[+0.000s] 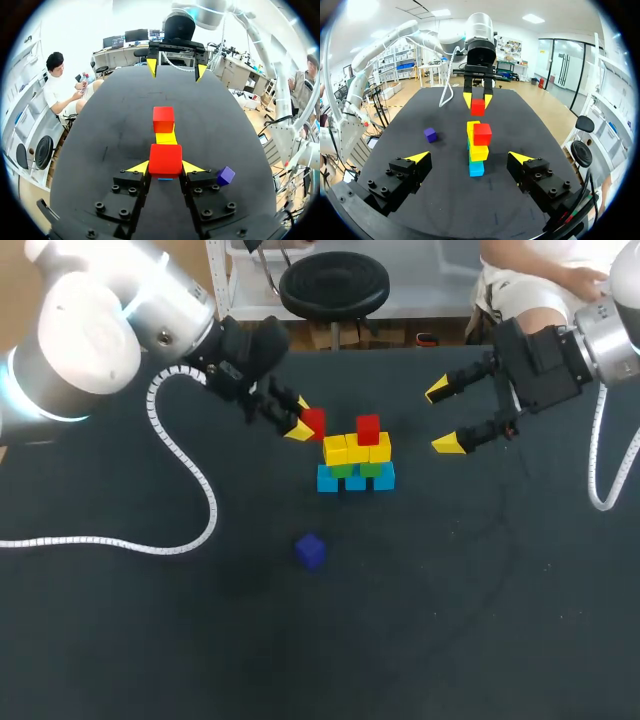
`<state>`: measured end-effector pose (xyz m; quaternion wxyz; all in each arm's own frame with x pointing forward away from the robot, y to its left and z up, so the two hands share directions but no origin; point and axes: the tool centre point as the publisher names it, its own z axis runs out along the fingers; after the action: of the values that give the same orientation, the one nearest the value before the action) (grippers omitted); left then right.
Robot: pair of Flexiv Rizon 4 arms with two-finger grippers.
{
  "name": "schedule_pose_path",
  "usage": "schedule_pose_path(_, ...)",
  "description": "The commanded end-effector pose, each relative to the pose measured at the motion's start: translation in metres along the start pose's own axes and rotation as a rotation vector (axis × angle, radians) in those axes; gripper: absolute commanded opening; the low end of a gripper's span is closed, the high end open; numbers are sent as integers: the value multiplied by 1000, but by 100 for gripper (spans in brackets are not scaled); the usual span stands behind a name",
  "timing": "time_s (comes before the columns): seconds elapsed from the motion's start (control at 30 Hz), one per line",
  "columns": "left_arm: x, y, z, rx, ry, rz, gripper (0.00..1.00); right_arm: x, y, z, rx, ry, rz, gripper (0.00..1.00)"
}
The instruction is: Place the blue cubes, place green cubes on the blue cubes, place the yellow cubes on the green cubes, then place the red cubes on the yellow cubes, and place purple cube on the red cubes.
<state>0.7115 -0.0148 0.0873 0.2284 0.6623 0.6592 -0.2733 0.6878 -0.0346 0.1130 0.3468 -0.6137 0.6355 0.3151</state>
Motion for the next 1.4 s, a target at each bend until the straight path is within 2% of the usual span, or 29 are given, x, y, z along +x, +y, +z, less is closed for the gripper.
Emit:
schedule_pose_path(0.03, 0, 2, 0, 5, 3, 0, 0, 0, 1, 0, 2, -1, -1, 100)
schedule_pose_path(0.17, -16, -11, -3, -36, 40, -27, 0, 0, 1, 0, 2, -1, -1, 100)
schedule_pose_path(0.3, -23, -24, -9, -81, 59, -53, 0, 0, 1, 0, 2, -1, -1, 100)
schedule_pose_path(0.53, -37, -41, -5, -111, 54, -49, 0, 0, 1, 0, 2, -1, -1, 100)
schedule_pose_path(0.83, -36, -41, 17, -76, 17, -58, 0, 0, 1, 0, 2, -1, -1, 100)
schedule_pose_path(1.23, -45, -39, 24, -77, 75, -76, 0, 0, 1, 0, 2, -1, -1, 100)
schedule_pose_path(1.4, -42, -42, 27, -83, 68, -87, 0, 0, 1, 0, 2, -1, -1, 100)
